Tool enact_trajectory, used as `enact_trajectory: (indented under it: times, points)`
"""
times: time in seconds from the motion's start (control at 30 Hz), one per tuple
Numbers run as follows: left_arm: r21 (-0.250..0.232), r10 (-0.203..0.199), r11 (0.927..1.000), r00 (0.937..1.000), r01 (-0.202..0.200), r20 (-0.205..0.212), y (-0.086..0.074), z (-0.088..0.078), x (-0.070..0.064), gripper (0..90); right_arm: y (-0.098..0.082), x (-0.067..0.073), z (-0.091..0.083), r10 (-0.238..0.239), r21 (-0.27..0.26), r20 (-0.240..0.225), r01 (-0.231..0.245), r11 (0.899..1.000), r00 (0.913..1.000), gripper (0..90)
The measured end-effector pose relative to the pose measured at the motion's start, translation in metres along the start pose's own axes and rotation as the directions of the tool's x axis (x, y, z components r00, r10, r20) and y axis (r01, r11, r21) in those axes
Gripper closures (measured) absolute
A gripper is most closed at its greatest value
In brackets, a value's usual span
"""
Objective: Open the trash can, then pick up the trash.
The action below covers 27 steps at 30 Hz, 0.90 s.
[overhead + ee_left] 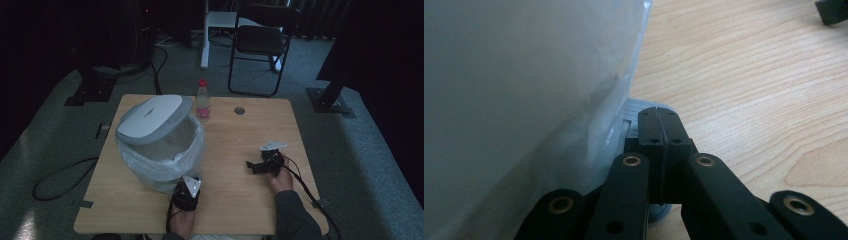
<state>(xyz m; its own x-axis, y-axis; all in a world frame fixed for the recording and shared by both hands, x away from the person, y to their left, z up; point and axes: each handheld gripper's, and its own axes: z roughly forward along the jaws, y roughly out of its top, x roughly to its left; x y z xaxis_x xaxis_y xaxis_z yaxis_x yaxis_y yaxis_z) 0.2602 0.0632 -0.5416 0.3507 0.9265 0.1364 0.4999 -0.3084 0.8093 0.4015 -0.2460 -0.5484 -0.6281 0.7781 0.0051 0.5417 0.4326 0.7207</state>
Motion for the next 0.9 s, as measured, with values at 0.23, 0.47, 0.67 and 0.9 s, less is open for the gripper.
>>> enact_trajectory:
  times: [0.23, 0.47, 0.67, 0.9]
  points:
    - [0.027, 0.014, 0.9995, 0.9999, -0.014, 0.001, 0.0011, 0.0024, -0.0005, 90.0, 0.0000, 0.0000, 0.0000, 0.000, 0.000, 0.000, 0.000, 1.000, 1.0000, 11.2]
    - [0.027, 0.014, 0.9995, 0.9999, -0.014, 0.004, 0.0011, 0.0023, -0.0004, 90.0, -0.0001, 0.0005, 0.0000, -0.006, 0.000, -0.005, 0.006, 1.000, 1.0000, 11.2]
    - [0.027, 0.014, 0.9995, 0.9999, -0.014, 0.005, 0.0012, 0.0024, -0.0004, 90.0, 0.0003, 0.0008, 0.0004, -0.015, 0.000, -0.015, 0.015, 1.000, 0.9998, 11.2]
    - [0.027, 0.014, 0.9995, 0.9999, -0.014, 0.010, 0.0012, 0.0024, -0.0002, 90.0, 0.0010, 0.0023, -0.0004, -0.011, 0.007, -0.012, 0.011, 1.000, 0.9999, 12.9]
